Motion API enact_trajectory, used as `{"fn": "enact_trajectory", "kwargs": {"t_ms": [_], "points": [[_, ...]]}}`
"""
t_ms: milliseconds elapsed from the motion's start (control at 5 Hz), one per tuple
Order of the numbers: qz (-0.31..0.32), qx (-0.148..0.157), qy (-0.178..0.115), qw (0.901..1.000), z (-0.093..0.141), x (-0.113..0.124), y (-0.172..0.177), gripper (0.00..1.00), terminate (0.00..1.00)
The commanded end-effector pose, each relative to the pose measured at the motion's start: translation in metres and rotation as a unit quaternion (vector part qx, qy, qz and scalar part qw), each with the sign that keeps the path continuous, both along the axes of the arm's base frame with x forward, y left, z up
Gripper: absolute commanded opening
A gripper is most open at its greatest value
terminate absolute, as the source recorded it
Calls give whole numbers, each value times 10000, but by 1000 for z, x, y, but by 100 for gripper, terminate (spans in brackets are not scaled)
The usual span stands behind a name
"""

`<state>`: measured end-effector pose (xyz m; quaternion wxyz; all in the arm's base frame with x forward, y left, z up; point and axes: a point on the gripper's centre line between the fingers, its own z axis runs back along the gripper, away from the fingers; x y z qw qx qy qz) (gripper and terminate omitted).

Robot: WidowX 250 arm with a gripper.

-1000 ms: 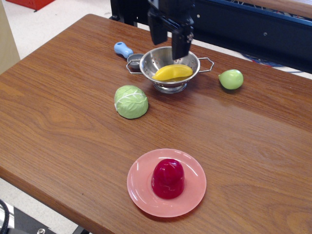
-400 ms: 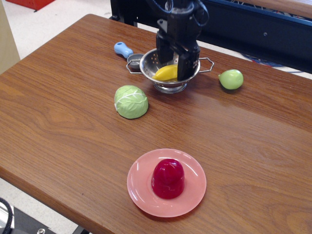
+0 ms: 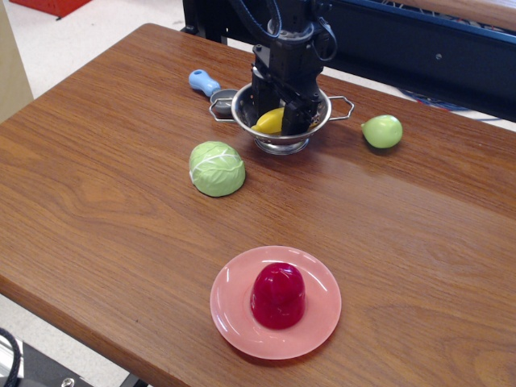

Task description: Take banana out of colander

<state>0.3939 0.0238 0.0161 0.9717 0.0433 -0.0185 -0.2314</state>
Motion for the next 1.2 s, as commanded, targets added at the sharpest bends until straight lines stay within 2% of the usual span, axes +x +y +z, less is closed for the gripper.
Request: {"fn": "enact_trajectory", "kwargs": {"t_ms": [0, 200, 400, 600, 800, 1000], "points": [[106, -55, -280, 9995, 16, -2, 4, 0, 0], [363, -67, -516, 9980, 36, -5, 8, 0, 0], [551, -123, -918, 9942, 61, -8, 12, 0, 0], [817, -370, -1348, 9868, 106, -24, 26, 0, 0], [953, -486, -1198, 9870, 118, -44, 44, 0, 0], [741, -393, -1034, 9911, 113, -84, 64, 0, 0]]}}
